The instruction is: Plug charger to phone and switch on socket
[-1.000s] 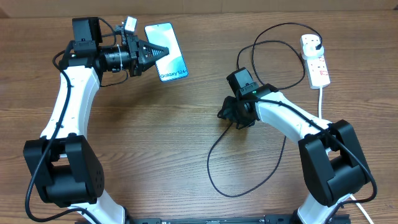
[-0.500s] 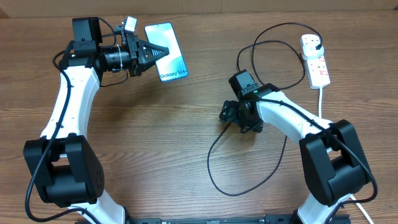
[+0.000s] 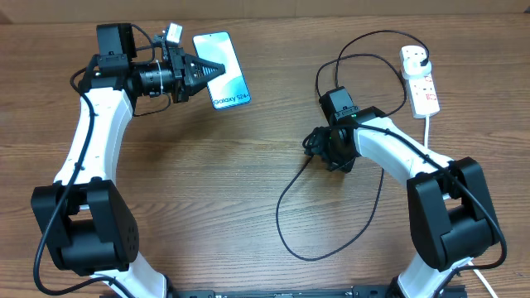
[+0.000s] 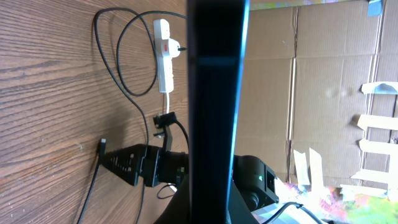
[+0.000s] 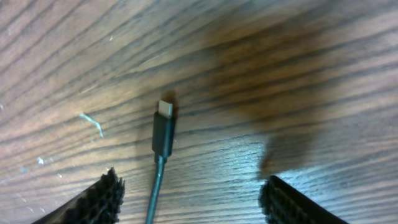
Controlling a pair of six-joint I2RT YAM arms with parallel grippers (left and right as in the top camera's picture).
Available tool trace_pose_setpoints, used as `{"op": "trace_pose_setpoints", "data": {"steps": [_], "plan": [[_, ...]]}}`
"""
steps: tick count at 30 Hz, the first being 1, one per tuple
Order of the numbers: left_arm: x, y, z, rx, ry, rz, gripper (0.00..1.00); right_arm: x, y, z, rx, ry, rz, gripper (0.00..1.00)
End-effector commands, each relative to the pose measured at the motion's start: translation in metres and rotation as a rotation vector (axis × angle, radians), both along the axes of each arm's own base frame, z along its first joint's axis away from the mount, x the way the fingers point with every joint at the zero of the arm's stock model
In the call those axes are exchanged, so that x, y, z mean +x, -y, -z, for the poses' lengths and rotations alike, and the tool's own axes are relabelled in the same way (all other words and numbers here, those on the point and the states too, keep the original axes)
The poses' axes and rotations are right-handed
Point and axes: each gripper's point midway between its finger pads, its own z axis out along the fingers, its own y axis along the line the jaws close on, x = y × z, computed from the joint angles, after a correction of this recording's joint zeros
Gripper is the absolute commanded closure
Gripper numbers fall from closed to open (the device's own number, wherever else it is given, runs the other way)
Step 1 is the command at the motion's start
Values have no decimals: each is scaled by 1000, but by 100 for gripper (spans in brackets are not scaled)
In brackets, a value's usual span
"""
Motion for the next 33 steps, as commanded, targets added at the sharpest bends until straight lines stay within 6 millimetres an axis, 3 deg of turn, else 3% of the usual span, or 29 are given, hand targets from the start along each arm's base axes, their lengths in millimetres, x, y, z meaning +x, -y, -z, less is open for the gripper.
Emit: {"op": "trace_pose_setpoints", "data": {"steps": [1, 6, 8, 23, 29, 33], "plan": [[-2, 3, -4, -22, 1, 19, 96, 0, -3, -1, 7, 5, 57, 36], [-3, 3, -4, -23, -3, 19, 96, 3, 3, 1, -19, 15, 111, 54], [-3, 3, -4, -23, -2, 18, 96, 4, 2, 1, -13, 22, 114, 57], [-3, 3, -4, -23, -2, 18, 96, 0, -9, 23, -35, -9, 102, 60], [-3, 3, -4, -23, -2, 19, 96, 1, -4, 26, -63, -8, 137, 71], [-4, 3, -6, -34, -1, 28, 96, 2, -1, 28, -75, -5, 151, 71]]}}
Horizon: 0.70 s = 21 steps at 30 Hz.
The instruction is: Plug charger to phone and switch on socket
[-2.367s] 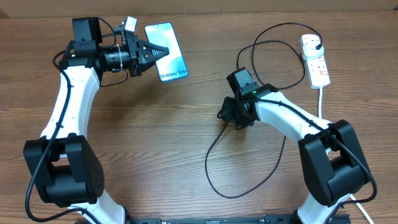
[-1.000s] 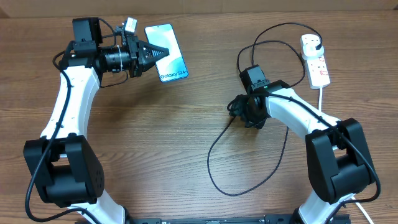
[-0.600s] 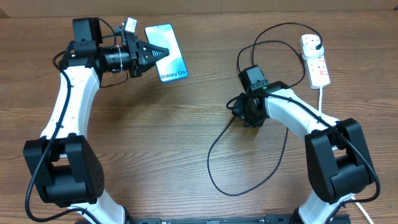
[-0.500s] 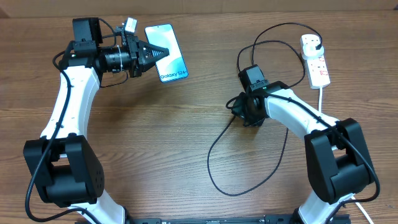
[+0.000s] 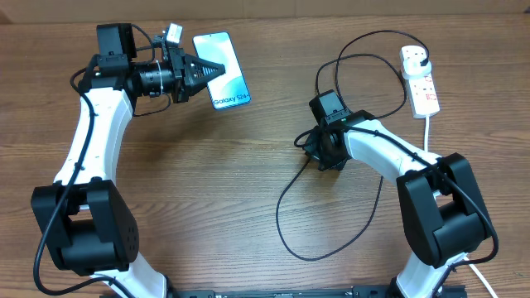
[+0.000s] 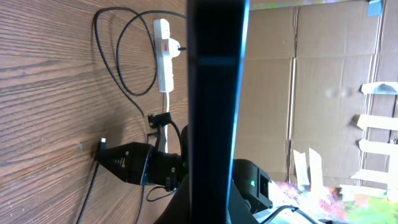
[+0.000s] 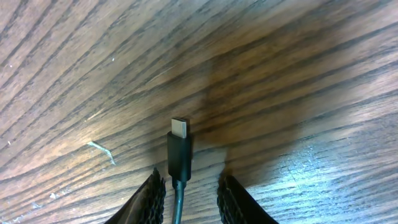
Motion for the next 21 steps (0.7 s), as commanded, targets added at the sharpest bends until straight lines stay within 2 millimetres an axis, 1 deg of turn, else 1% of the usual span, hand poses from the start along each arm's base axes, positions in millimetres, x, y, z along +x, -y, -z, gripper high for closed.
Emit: {"op": "trace_pose_setpoints", "data": {"steps": [1, 3, 7, 11, 15, 21], "plan": [[-4, 3, -6, -35, 2, 29, 96, -5, 8, 17, -54, -28, 24, 72], [-5, 4, -6, -37, 1, 31, 96, -5, 9, 17, -57, -28, 25, 75], [-5, 4, -7, -40, 2, 33, 96, -6, 10, 17, -61, -35, 26, 77], [-5, 4, -7, -43, 2, 35, 96, -8, 12, 17, -66, -45, 26, 77], [-5, 4, -7, -43, 1, 35, 96, -13, 19, 14, -105, -70, 29, 77], [-5, 4, -7, -42, 1, 35, 96, -14, 19, 13, -106, -75, 29, 77]]}}
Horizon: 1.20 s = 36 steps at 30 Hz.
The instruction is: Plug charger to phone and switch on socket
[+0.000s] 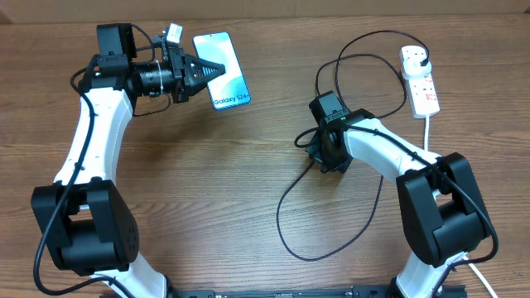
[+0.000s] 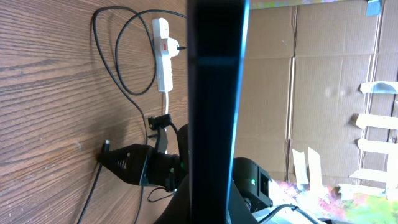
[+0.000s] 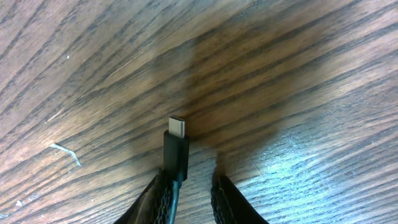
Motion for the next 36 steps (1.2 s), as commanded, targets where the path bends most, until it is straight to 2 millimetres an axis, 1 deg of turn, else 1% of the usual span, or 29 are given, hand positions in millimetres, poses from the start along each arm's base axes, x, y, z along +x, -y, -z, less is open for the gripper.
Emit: {"op": "trace_pose_setpoints", "data": {"steps": [1, 4, 12, 14, 22, 25, 29, 31, 34, 36], "plan": [[-5, 4, -7, -39, 1, 32, 96, -3, 6, 12, -42, -27, 5, 77], [-5, 4, -7, -39, 2, 32, 96, -1, 5, 12, -39, -19, 6, 78], [-5, 4, -7, -38, 2, 32, 96, 2, 4, 12, -32, -6, 6, 90], [-5, 4, -7, -39, 2, 32, 96, 2, 3, 11, -31, -3, 6, 96], [-7, 5, -9, -54, 2, 45, 96, 8, 0, 10, -17, 20, 2, 96], [-7, 5, -9, -54, 2, 45, 96, 14, -2, 2, 12, 40, -28, 96], [-8, 5, -10, -59, 2, 49, 96, 19, 6, -12, 26, 65, -15, 96], [-8, 5, -10, -59, 2, 49, 96, 17, 10, -11, 34, 47, -18, 96], [-7, 5, -10, -58, 3, 48, 96, 12, 5, -8, 68, 24, -80, 96], [-7, 5, -10, -58, 3, 48, 96, 9, 6, -7, 64, 16, -88, 96]]}}
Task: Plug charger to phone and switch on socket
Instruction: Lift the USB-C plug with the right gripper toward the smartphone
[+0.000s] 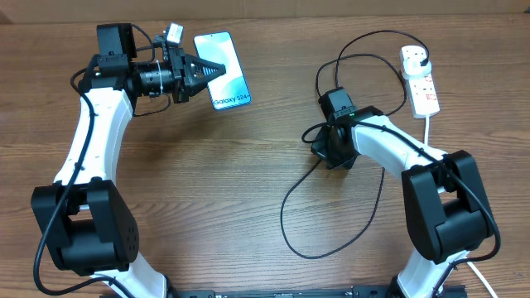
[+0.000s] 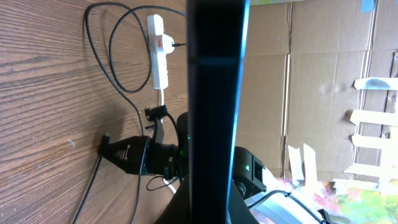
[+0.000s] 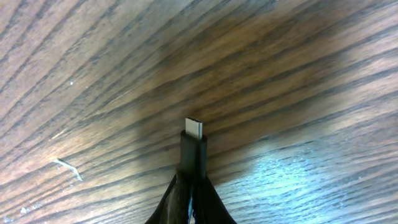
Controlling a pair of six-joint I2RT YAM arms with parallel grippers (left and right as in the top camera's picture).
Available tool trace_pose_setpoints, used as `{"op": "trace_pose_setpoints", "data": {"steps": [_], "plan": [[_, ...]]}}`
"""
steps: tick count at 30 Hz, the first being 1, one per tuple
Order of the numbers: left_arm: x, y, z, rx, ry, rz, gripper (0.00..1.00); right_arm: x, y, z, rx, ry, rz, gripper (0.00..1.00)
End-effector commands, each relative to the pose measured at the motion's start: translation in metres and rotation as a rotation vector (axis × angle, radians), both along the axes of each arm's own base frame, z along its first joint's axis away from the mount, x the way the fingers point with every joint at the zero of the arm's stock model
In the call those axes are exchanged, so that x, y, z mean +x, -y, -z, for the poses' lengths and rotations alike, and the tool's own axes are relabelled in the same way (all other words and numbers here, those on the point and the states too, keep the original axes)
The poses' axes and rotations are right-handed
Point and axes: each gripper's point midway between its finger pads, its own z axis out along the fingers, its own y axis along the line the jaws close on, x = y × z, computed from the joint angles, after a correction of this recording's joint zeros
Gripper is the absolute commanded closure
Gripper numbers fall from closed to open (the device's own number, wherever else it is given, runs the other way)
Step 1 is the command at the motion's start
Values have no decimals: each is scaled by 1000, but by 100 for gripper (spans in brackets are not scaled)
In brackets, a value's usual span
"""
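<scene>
A Samsung phone point(image 1: 222, 69), screen up, is held off the table at the far left by my left gripper point(image 1: 204, 70), which is shut on its left edge. The left wrist view shows the phone edge-on as a dark bar point(image 2: 217, 93). The black charger cable point(image 1: 286, 207) loops across the table's right half. Its USB-C plug point(image 3: 193, 143) points away from the camera, low over the wood, with my right gripper point(image 3: 191, 186) shut on its body. In the overhead view the right gripper point(image 1: 321, 150) is right of centre. The white power strip point(image 1: 420, 79) lies at the far right.
A white adapter point(image 1: 414, 56) is plugged into the strip's far end, and a red switch point(image 2: 160, 42) shows on the strip. Cable loops lie between the right arm and the strip. Cardboard boxes point(image 2: 323, 93) stand beyond the table.
My right gripper's fingers, which stood slightly apart on either side of the plug, are now shut on it. The right arm has shifted a little to the right. The left arm and phone are unchanged.
My right gripper stood wide open above the plug lying on the table. Then its fingers were close on both sides of the cable behind the plug, then closer still, and now they grip it. My left gripper held the phone still throughout.
</scene>
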Motion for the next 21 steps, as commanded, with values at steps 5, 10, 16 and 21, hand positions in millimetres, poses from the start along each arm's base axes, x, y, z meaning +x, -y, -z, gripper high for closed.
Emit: {"op": "trace_pose_setpoints", "data": {"steps": [5, 10, 16, 21], "plan": [[-5, 4, -7, -41, 0, 34, 96, -4, -5, -7, 14, 3, -76, 86], [-5, 4, -7, -41, 1, 34, 96, 3, -3, -7, 21, 24, -64, 50], [-5, 4, -7, -41, 1, 34, 96, 2, 12, -5, -61, 22, -50, 47], [-5, 4, -7, -40, 2, 34, 96, 3, 12, 2, -66, 15, -50, 49]]}}
